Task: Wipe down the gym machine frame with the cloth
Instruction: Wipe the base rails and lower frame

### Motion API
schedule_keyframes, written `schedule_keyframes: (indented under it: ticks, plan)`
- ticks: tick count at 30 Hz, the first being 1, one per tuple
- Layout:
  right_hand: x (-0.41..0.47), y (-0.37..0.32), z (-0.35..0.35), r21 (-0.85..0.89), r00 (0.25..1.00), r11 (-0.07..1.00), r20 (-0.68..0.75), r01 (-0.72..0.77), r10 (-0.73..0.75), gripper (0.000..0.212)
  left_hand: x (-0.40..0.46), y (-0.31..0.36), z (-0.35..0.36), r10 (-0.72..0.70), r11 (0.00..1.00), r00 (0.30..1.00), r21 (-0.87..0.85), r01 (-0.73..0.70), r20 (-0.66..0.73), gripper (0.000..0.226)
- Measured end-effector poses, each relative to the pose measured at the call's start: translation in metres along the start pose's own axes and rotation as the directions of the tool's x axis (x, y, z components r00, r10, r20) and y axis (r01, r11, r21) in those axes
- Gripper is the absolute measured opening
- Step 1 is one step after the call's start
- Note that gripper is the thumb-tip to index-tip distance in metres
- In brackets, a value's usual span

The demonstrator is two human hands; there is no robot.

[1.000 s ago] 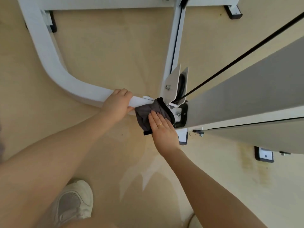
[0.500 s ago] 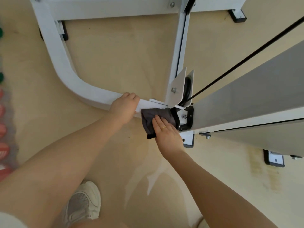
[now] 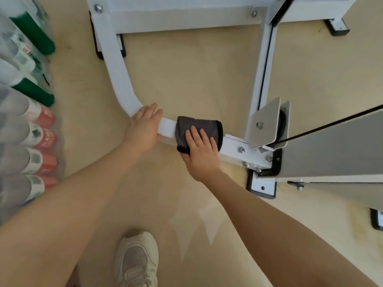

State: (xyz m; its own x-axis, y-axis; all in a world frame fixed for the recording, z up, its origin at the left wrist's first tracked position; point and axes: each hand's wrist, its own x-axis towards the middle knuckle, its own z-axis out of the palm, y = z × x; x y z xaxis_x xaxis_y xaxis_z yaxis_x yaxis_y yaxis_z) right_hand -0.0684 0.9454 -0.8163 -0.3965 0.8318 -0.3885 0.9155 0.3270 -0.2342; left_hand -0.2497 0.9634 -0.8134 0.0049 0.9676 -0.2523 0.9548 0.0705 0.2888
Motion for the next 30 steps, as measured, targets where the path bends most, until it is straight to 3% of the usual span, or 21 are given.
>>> schedule_keyframes:
  ticks: [3, 7, 9, 12, 15, 17, 20, 22, 24, 27, 30]
  plan:
    - [0.027, -0.029, 0.001, -0.008, 0.993, 0.994, 0.042, 0.108, -0.108, 0.063, 0.003, -0.022, -0.006, -0.046, 0.999, 0.999, -0.010, 0.046, 0.001, 0.077]
    - [0.026, -0.011, -0.004, -0.033, 0.984, 0.985, 0.064, 0.168, -0.165, 0.065, 0.007, -0.038, -0.007, -0.072, 0.997, 0.997, 0.030, 0.072, 0.005, 0.083]
    - [0.014, 0.013, -0.009, -0.013, 0.994, 0.994, 0.021, 0.105, -0.104, 0.055, 0.007, -0.043, -0.004, -0.084, 0.993, 0.996, 0.089, 0.084, 0.002, 0.087]
    - [-0.002, 0.047, -0.022, -0.026, 0.994, 0.994, -0.030, -0.102, 0.101, 0.046, 0.007, -0.048, -0.001, -0.087, 0.994, 0.996, 0.074, 0.086, 0.004, 0.093]
    - [0.005, 0.033, -0.027, -0.044, 0.979, 0.978, -0.027, -0.205, 0.204, 0.046, 0.006, -0.050, 0.000, -0.075, 0.997, 0.996, 0.033, 0.077, -0.036, 0.095]
    - [0.021, 0.004, -0.029, -0.031, 0.985, 0.985, 0.026, -0.170, 0.170, 0.048, 0.004, -0.049, -0.002, -0.101, 0.995, 0.994, 0.010, 0.102, -0.038, 0.100]
    - [0.044, -0.022, -0.036, -0.031, 0.989, 0.997, 0.130, 0.073, -0.069, 0.050, 0.007, -0.044, -0.004, -0.132, 0.991, 0.991, 0.021, 0.132, 0.005, 0.105]
    - [0.055, -0.011, -0.051, -0.084, 0.957, 0.983, 0.256, 0.161, -0.135, 0.051, 0.009, -0.040, -0.010, -0.154, 0.987, 0.987, 0.063, 0.151, 0.045, 0.108]
    - [0.049, 0.015, -0.067, -0.062, 0.934, 0.995, 0.353, 0.083, -0.056, 0.048, 0.012, -0.035, -0.017, -0.167, 0.984, 0.982, 0.078, 0.160, 0.093, 0.110]
    - [0.042, 0.046, -0.076, 0.048, 0.923, 0.997, 0.384, -0.057, 0.034, 0.031, 0.015, -0.033, -0.020, -0.194, 0.978, 0.974, 0.096, 0.184, 0.113, 0.111]
    - [0.067, 0.030, -0.069, 0.089, 0.913, 0.995, 0.407, -0.042, 0.002, 0.029, 0.012, -0.036, -0.017, -0.193, 0.979, 0.974, 0.087, 0.184, 0.121, 0.109]
